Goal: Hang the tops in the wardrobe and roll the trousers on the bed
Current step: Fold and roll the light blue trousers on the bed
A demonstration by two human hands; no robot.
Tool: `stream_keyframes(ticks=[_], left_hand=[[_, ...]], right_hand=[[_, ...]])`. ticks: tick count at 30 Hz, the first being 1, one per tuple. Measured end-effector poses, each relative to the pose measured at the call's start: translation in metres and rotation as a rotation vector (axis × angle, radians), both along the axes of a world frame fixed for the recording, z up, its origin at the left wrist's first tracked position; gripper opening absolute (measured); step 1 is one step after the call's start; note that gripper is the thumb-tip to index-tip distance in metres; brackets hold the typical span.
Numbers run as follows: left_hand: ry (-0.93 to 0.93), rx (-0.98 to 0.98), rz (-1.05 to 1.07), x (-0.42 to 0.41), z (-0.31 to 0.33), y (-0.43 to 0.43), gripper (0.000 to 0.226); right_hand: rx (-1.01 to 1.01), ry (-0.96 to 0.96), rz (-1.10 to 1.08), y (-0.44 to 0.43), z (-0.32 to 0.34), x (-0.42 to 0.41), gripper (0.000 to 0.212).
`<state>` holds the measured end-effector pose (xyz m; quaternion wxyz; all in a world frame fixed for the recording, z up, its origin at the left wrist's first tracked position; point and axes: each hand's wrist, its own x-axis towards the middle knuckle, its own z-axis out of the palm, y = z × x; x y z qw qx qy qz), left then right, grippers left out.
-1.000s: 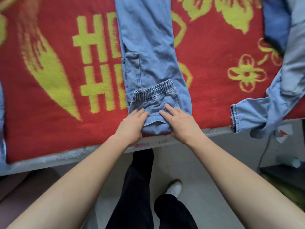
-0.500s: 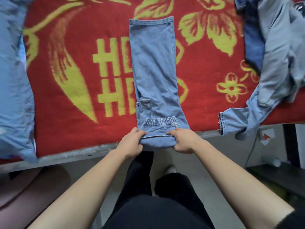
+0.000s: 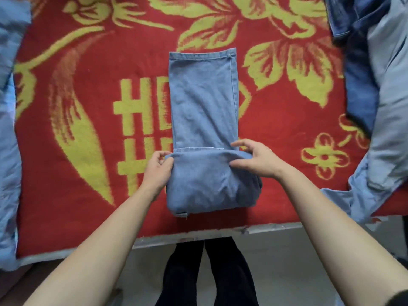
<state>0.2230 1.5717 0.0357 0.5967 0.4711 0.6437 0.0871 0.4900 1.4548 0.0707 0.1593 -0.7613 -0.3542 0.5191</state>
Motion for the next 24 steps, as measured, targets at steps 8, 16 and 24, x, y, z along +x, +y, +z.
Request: stream_keyframes(ticks=[8,16,24], left_hand=[[0.443,0.431,-0.099,0.050,-0.066,0.021,0.020],[0.611,0.509,-0.278,0.056,-0.096,0.034,0.021],[0.363,0.614,-0.247,0.068,-0.087,0.097,0.033]], right_hand=[[0.217,-0.402,-0.211,0.051,-0.090,-0.006,0.033],[0.183,-0.588,-0.108,0.066,-0.126,-0.011,0.032],[0.233,-0.588,-0.203,0.118,-0.109,0.043,0.044]])
